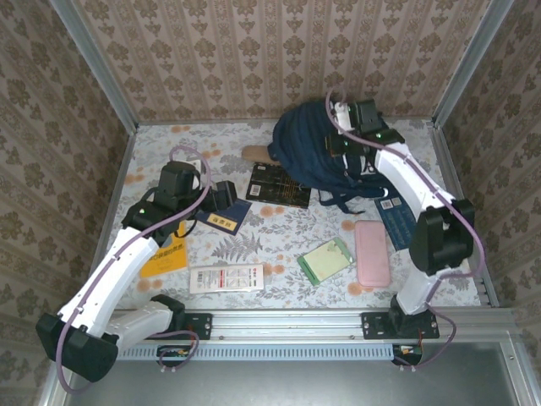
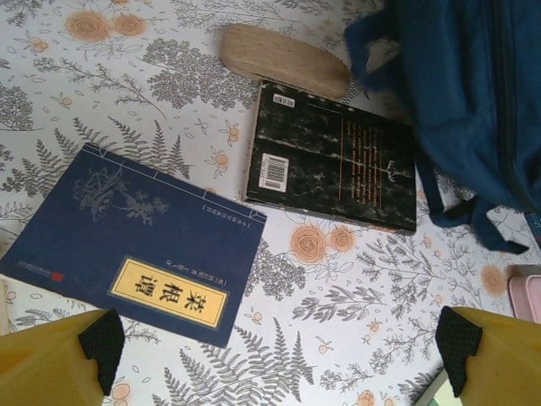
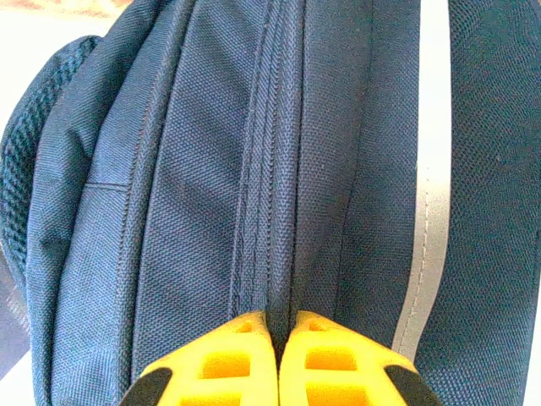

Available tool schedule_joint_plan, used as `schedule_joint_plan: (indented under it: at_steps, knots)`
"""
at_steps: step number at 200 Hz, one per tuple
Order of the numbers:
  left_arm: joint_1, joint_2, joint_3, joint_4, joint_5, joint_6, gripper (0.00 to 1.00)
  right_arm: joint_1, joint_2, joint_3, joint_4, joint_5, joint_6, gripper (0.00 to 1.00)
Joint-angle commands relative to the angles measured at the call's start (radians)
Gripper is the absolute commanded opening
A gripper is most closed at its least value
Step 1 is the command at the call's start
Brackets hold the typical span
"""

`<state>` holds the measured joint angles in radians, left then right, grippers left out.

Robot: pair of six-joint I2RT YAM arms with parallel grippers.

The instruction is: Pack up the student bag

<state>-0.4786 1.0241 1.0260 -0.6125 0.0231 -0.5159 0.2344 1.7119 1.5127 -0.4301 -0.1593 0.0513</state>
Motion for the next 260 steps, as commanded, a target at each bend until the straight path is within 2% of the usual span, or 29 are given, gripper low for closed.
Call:
schedule_joint_plan:
  at_steps: [1, 23, 37, 52, 78, 92, 122, 168, 215, 236, 249, 260]
  knots:
    - [-0.022, -0.001, 0.065, 0.005, 0.03, 0.001, 0.98, 0.019, -0.166, -0.146, 0.326, -0.168, -0.169, 0.0]
    - [-0.053, 0.015, 0.085, 0.007, 0.037, -0.017, 0.98, 0.067, -0.245, -0.194, 0.254, -0.221, -0.324, 0.0]
    - [-0.066, 0.034, 0.087, 0.017, 0.048, -0.033, 0.98, 0.081, -0.273, -0.21, 0.198, -0.262, -0.36, 0.0]
    - [-0.07, 0.067, 0.087, 0.029, 0.072, -0.062, 0.98, 0.093, -0.314, -0.292, 0.237, -0.296, -0.383, 0.0]
    - [-0.071, 0.153, 0.098, 0.039, 0.11, -0.112, 0.97, 0.096, -0.447, -0.459, 0.377, -0.381, -0.354, 0.0]
    - [-0.072, 0.207, 0.105, 0.062, 0.147, -0.15, 0.96, 0.097, -0.482, -0.525, 0.427, -0.43, -0.334, 0.0]
    - [-0.086, 0.328, 0.119, 0.147, 0.23, -0.226, 0.92, 0.103, -0.52, -0.653, 0.549, -0.453, -0.27, 0.0]
    - [-0.128, 0.466, 0.143, 0.19, 0.25, -0.294, 0.89, 0.115, -0.516, -0.686, 0.588, -0.476, -0.219, 0.0]
    - [-0.138, 0.487, 0.138, 0.227, 0.217, -0.319, 0.6, 0.116, -0.502, -0.704, 0.632, -0.482, -0.183, 0.0]
    - [-0.146, 0.488, 0.138, 0.242, 0.205, -0.315, 0.4, 0.115, -0.495, -0.702, 0.64, -0.482, -0.172, 0.0]
    - [-0.147, 0.487, 0.131, 0.259, 0.211, -0.313, 0.21, 0.116, -0.492, -0.702, 0.641, -0.483, -0.167, 0.0]
    - [-0.149, 0.486, 0.128, 0.258, 0.21, -0.315, 0.13, 0.116, -0.492, -0.703, 0.643, -0.478, -0.159, 0.0]
